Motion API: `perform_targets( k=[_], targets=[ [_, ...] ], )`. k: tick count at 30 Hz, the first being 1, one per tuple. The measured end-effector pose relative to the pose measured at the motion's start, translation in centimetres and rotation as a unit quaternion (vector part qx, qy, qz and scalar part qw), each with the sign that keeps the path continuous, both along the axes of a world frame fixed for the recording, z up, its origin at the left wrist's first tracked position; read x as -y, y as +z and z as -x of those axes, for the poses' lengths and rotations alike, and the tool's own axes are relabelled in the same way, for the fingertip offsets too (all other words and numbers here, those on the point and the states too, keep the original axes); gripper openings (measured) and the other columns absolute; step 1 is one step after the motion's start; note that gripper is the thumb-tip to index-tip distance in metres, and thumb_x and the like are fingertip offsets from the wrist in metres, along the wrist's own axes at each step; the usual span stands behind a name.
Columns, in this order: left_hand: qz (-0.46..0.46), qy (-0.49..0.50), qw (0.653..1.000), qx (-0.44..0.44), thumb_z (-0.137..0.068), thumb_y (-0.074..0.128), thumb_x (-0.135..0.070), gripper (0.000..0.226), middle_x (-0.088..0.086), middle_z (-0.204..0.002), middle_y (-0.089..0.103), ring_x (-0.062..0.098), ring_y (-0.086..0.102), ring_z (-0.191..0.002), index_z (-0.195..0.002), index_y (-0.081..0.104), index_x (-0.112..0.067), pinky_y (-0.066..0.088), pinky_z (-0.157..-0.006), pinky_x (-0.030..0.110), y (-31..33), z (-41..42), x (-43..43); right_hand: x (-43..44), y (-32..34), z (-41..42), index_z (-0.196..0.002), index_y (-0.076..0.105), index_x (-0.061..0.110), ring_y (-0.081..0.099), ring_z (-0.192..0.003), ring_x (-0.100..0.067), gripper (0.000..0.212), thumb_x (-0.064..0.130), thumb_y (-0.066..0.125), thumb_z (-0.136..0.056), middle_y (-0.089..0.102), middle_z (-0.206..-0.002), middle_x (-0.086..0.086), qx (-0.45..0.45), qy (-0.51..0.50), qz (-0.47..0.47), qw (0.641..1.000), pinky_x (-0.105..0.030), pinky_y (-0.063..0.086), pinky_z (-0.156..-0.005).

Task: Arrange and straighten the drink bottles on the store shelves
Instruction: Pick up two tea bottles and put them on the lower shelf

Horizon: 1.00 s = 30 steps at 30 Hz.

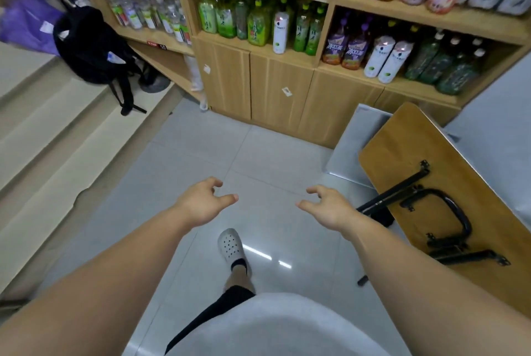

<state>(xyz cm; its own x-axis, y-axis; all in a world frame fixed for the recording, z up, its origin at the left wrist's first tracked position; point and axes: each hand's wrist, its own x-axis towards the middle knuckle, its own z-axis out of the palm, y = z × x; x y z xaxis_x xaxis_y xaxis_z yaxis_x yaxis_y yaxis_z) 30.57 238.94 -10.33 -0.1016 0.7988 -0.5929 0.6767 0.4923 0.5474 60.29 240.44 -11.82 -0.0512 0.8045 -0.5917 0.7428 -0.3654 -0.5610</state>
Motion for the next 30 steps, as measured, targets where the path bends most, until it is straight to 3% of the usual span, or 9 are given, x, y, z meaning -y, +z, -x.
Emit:
perform_targets(
  k=[4, 11, 22, 30],
  targets=[
    [0.000, -0.018, 1.000, 0.014, -0.088, 0.071, -0.053, 0.071, 0.012, -0.148, 0.052, 0.028, 0.055, -0.128, -0.146, 0.049, -0.019, 0.045, -0.104, 0.036, -0.6, 2.2, -9.4, -8.8, 0.3, 2.4, -0.147, 0.050, 0.023, 0.050, -0.135, -0.023, 0.064, 0.053, 0.065, -0.093, 0.045, -0.153, -0.005, 0.018, -0.014, -0.011, 1.000, -0.026, 0.038, -0.094],
    [-0.027, -0.061, 0.998, -0.014, -0.089, 0.068, -0.056, 0.071, 0.010, -0.147, 0.053, 0.028, 0.055, -0.128, -0.147, 0.048, -0.020, 0.046, -0.101, 0.035, 2.4, 7.9, -25.5, -23.7, 2.6, 8.5, -0.146, 0.051, 0.023, 0.052, -0.133, -0.025, 0.064, 0.053, 0.067, -0.092, 0.047, -0.152, -0.009, 0.013, -0.045, -0.032, 0.998, -0.029, 0.041, -0.097],
    [-0.024, -0.011, 1.000, -0.007, -0.090, 0.068, -0.055, 0.071, 0.010, -0.151, 0.048, 0.026, 0.055, -0.127, -0.149, 0.045, -0.021, 0.048, -0.101, 0.038, 2.2, 13.5, -43.8, -45.4, 1.4, 14.4, -0.146, 0.051, 0.018, 0.047, -0.138, -0.025, 0.062, 0.049, 0.068, -0.094, 0.046, -0.154, -0.008, -0.045, -0.018, -0.036, 0.998, -0.029, 0.040, -0.096],
    [-0.040, 0.038, 0.997, -0.045, -0.088, 0.068, -0.059, 0.074, 0.007, -0.151, 0.049, 0.026, 0.057, -0.127, -0.149, 0.046, -0.023, 0.049, -0.103, 0.039, 4.0, 16.3, -56.6, -62.4, 1.7, 17.9, -0.144, 0.053, 0.022, 0.048, -0.136, -0.028, 0.066, 0.057, 0.068, -0.090, 0.047, -0.153, -0.008, -0.018, 0.052, -0.047, 0.997, -0.037, 0.044, -0.106]
  ],
)
